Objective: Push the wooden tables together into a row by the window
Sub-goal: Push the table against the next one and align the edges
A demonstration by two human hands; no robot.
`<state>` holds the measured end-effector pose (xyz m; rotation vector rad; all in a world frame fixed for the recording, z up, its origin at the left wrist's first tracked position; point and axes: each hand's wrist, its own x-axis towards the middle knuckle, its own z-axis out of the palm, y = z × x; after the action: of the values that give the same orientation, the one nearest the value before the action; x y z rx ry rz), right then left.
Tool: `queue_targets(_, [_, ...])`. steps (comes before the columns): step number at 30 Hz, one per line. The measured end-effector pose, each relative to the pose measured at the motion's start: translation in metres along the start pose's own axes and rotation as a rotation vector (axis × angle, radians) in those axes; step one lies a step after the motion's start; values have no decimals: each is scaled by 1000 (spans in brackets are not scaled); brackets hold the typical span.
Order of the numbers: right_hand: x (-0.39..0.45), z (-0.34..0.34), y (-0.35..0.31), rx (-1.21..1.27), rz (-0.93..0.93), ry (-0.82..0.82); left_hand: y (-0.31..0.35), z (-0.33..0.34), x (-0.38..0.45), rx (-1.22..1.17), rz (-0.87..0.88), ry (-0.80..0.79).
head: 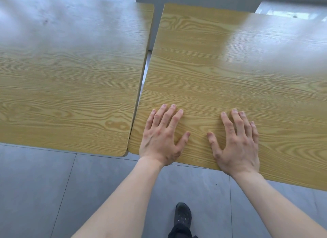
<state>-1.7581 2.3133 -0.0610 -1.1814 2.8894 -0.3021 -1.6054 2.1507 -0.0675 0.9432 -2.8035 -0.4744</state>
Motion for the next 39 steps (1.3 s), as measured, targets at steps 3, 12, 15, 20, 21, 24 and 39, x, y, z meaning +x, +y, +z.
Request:
queue_targets(3, [3, 0, -1, -8, 1, -1, -1, 0, 5, -5, 2, 2])
queue_targets(12, [3, -2, -2, -24, -6, -55, -1, -4, 4, 3, -9, -57])
queue_targets(15, [1, -10, 0, -20, -16, -98, 3, -17, 6, 32, 1, -101])
queue_targets(20, [32, -44, 9, 75, -6, -152, 6, -54, 42, 41, -43, -68])
queue_targets(21, [41, -51, 11, 74, -8, -146, 7, -62, 52, 36, -39, -63])
queue_targets(24, [76, -65, 17, 69, 26, -160, 7, -81, 90, 23, -15, -47])
queue_targets(39, [315, -66, 0, 7, 130, -154, -29, -95, 347, -2, 96, -55])
